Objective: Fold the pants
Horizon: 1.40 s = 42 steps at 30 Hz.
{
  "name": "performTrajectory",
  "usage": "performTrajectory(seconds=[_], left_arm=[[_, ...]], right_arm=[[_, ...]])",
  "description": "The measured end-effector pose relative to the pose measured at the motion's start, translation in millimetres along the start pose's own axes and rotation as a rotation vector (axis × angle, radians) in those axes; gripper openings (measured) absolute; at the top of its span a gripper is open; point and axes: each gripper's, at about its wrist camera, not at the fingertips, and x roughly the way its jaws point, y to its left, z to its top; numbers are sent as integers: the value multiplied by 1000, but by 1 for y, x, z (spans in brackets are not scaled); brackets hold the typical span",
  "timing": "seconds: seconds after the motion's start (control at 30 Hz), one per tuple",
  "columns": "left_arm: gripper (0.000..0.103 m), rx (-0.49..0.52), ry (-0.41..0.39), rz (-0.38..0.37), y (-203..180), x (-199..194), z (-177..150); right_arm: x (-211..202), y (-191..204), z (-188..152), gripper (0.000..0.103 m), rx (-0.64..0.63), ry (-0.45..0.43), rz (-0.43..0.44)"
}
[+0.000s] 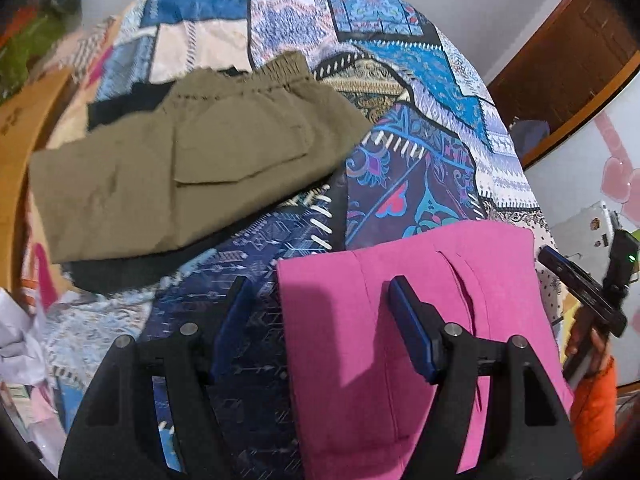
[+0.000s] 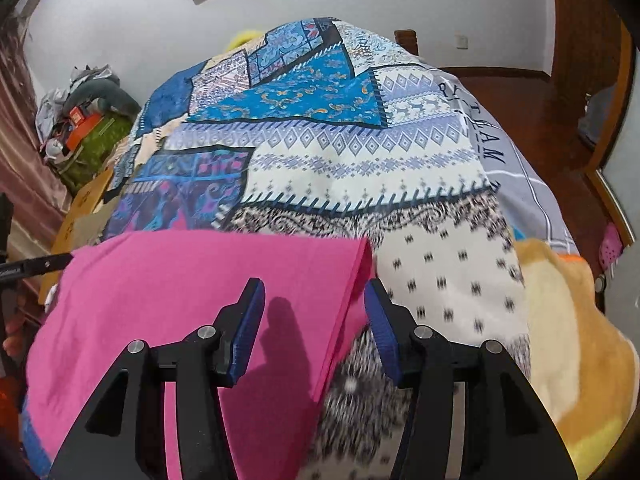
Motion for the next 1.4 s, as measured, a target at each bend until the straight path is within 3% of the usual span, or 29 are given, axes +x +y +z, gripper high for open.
performTrajectory(seconds=[0.23, 0.3, 0.33, 0.4, 0.47, 0.6, 0.67, 0.97, 1.1, 1.13, 1.2, 1.27, 1.4], left_arm=[[69, -7, 17, -81, 0, 12, -2], [62, -10, 8, -84, 1, 11, -3], [54, -9, 0, -72, 1, 10, -3], [45, -6, -19, -59, 3, 6, -5], [35, 15, -23, -55, 3, 4, -6], [27, 31, -58, -27, 2, -1, -11], [6, 71, -91, 82, -3, -6, -14], [7, 132, -94, 147, -3, -11, -25], [13, 143, -132, 180, -6, -27, -21], [18, 152, -143, 188, -8, -31, -19], [30, 171, -161, 194, -14, -37, -15], [49, 185, -179, 170, -22, -42, -11], [64, 212, -185, 124, -40, -42, -1]], right_arm=[[35, -11, 8, 48, -19, 46, -12], [41, -13, 8, 43, -23, 48, -9], [44, -14, 7, 39, -18, 48, -4], [49, -17, 6, 19, -5, 59, 3], [52, -16, 4, 9, -18, 73, -10], [51, -8, 2, 6, -82, 70, -44], [51, -6, 1, 5, -100, 71, -55], [52, -1, 2, 4, -128, 81, -122], [35, 7, 11, 10, -155, 67, -164], [28, 12, 15, 12, -168, 47, -173], [11, 22, 22, 29, -190, -2, -151], [-3, 36, 30, 39, -205, -34, -101], [-13, 74, 42, 51, -256, -29, 44]])
